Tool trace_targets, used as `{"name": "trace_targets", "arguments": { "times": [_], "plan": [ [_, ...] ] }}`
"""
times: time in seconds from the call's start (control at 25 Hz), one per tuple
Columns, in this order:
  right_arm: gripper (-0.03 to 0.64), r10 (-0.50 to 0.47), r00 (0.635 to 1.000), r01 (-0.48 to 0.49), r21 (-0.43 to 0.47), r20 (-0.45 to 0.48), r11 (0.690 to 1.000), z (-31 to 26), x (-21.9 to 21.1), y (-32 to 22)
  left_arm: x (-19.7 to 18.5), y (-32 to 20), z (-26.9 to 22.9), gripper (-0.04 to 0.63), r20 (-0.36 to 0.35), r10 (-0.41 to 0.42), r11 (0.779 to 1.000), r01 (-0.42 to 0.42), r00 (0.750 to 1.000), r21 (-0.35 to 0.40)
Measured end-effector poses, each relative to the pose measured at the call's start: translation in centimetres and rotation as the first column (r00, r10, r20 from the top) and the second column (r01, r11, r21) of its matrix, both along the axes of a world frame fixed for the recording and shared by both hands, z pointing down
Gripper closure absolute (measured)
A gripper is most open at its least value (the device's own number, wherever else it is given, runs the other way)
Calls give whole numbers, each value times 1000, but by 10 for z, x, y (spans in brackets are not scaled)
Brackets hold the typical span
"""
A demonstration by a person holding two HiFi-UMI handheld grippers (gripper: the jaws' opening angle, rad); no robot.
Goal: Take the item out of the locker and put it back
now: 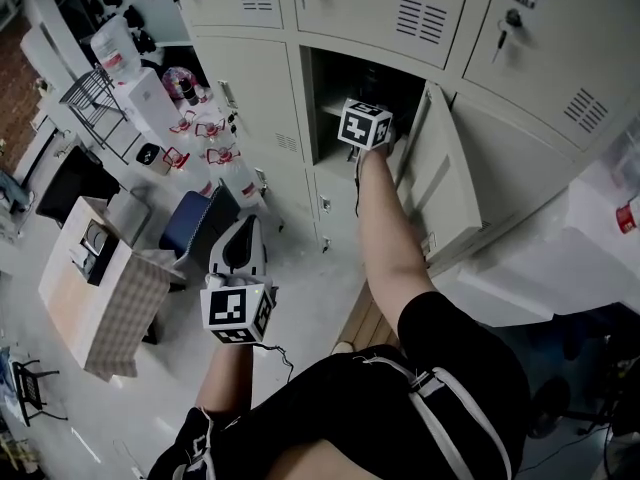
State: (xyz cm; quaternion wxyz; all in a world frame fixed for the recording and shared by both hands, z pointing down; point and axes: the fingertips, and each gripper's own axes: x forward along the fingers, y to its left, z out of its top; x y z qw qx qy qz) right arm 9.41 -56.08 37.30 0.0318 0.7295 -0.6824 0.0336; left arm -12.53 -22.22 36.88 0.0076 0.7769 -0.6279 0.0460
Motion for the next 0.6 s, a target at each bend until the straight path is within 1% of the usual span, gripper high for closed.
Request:
{"name": "trace_targets", "arguments": {
  "times": [0.12,0.24,0.4,0.52,0.56,0.6],
  "plan": [
    [150,-8,1000,7,33,14,999,-3,-4,4,-3,3,3,583,-3,-9,1000,9,1000,-6],
    [135,-20,1000,19,47,13,999,-7,-10,11,-5,5,3,583,-7,-13,1000,13,1000,-3],
    [135,-13,1000,13,93,-8,996,-18,-13,35,-4,7,4,583,-20,-12,1000,12,1000,4],
    [138,-18,999,23,151,-35,988,-30,-21,66,-4,7,4,582,-34,-7,1000,8,999,12],
    [149,-29,999,35,174,-37,984,-34,-24,79,-3,7,3,583,-38,-5,1000,5,999,17],
    [187,-45,999,50,192,-30,980,-37,-26,93,-3,7,2,583,-44,-2,1000,3,999,23]
  ]
}}
